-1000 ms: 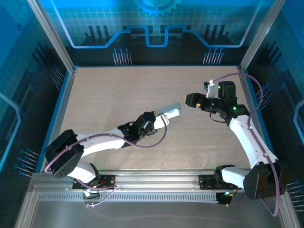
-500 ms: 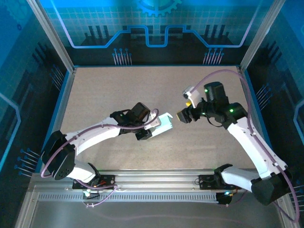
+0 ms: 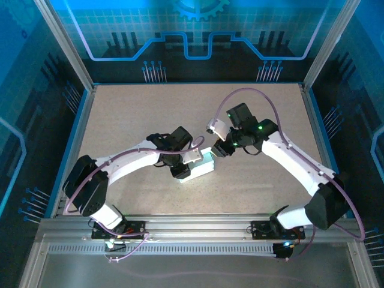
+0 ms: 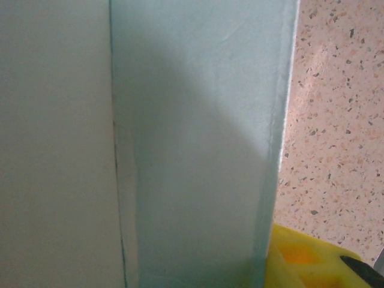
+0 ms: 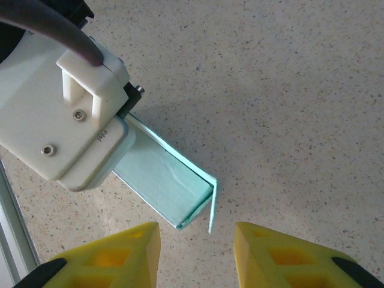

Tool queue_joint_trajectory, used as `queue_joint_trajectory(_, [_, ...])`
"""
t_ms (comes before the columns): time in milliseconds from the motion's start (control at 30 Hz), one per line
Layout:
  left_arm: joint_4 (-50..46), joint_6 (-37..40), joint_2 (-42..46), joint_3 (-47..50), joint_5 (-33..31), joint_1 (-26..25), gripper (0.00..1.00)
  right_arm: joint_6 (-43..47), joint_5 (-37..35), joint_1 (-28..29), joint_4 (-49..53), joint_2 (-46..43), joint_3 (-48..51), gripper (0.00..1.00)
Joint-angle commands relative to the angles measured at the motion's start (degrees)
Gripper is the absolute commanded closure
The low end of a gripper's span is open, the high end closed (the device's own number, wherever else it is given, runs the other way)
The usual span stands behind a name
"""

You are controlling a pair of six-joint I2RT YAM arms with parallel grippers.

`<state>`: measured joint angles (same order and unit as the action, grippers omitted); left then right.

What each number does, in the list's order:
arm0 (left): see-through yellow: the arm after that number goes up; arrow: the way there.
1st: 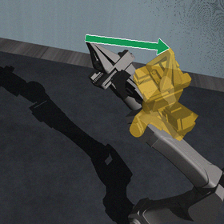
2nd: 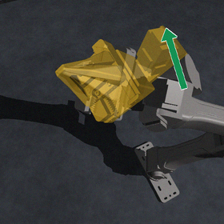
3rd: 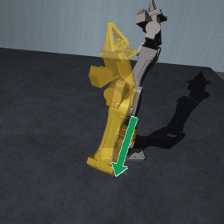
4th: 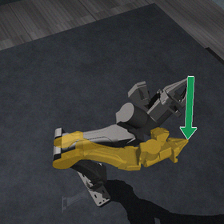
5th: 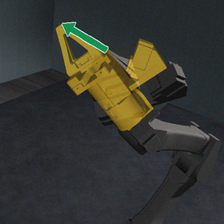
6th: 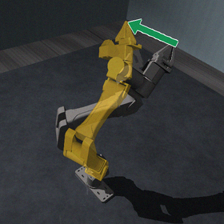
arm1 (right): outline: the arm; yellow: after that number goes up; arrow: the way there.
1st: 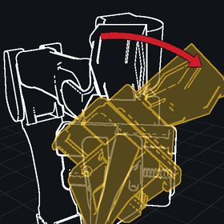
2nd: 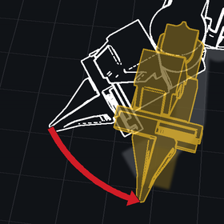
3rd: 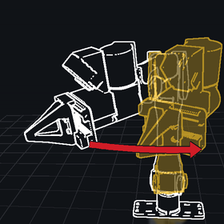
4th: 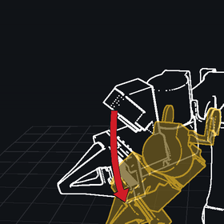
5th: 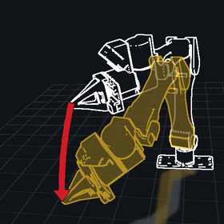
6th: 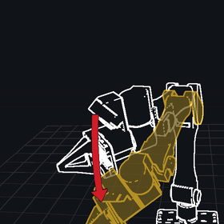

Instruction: Fold the paper box

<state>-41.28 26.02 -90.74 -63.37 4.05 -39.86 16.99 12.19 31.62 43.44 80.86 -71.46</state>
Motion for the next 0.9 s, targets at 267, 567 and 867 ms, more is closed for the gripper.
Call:
queue_joint_trajectory(267, [-1.32, 1.11, -2.64, -1.59, 1.48, 0.38, 0.63, 1.40, 1.26, 1.21, 0.15, 6.65, -3.16, 0.69])
queue_joint_trajectory(567, [-0.94, 1.09, -2.95, -1.34, 1.53, 0.31, 0.63, 1.44, 0.08, 1.17, 0.61, 10.48, -4.12, 0.82])
queue_joint_trajectory(867, [-1.17, 0.79, -2.94, -1.15, 1.22, 0.38, 0.63, -1.94, -3.14, 0.38, 0.51, 10.03, -4.00, 0.67])
